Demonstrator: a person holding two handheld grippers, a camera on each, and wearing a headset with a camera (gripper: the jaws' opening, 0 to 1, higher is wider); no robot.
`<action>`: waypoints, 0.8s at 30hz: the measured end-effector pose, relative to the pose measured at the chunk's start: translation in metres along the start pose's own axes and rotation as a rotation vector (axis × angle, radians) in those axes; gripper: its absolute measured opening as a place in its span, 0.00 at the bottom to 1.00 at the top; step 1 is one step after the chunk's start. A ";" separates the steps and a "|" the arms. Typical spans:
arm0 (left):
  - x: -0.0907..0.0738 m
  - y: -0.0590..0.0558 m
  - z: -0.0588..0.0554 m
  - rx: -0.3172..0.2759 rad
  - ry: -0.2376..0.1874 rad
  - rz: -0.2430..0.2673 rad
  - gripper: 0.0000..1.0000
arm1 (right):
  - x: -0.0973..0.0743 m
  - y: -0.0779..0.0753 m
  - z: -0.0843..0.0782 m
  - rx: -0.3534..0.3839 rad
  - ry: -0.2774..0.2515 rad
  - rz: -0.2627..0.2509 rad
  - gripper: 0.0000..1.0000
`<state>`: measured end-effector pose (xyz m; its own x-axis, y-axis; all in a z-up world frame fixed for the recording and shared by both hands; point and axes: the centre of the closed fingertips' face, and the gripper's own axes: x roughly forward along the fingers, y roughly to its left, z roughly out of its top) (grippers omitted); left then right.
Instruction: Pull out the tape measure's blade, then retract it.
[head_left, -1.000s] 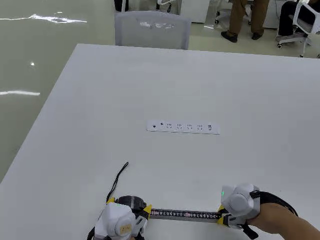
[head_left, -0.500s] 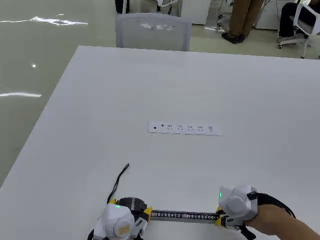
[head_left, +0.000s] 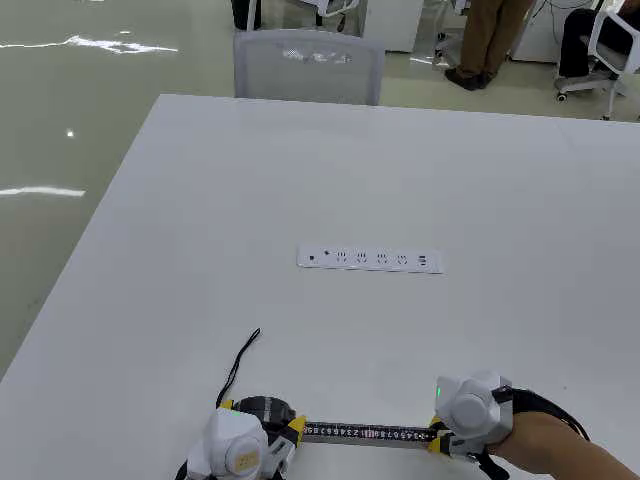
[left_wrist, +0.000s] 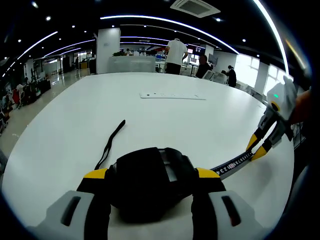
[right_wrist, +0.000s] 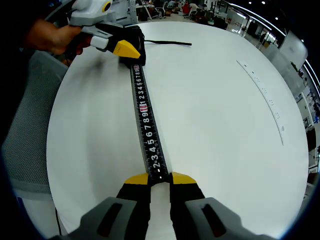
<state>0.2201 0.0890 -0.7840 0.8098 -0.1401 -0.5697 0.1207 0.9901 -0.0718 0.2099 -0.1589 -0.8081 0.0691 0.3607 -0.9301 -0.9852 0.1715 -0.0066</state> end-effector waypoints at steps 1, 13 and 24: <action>0.000 0.000 0.000 0.000 0.001 -0.002 0.62 | 0.000 0.000 0.001 0.003 -0.003 0.002 0.13; 0.002 0.000 -0.001 0.000 0.002 -0.014 0.62 | 0.002 0.002 0.005 0.018 -0.008 0.015 0.14; -0.002 -0.001 0.001 -0.005 0.000 -0.017 0.62 | 0.006 0.002 0.007 0.016 -0.007 0.021 0.14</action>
<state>0.2189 0.0883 -0.7825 0.8075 -0.1572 -0.5686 0.1315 0.9876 -0.0862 0.2100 -0.1497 -0.8113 0.0494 0.3704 -0.9276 -0.9838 0.1783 0.0189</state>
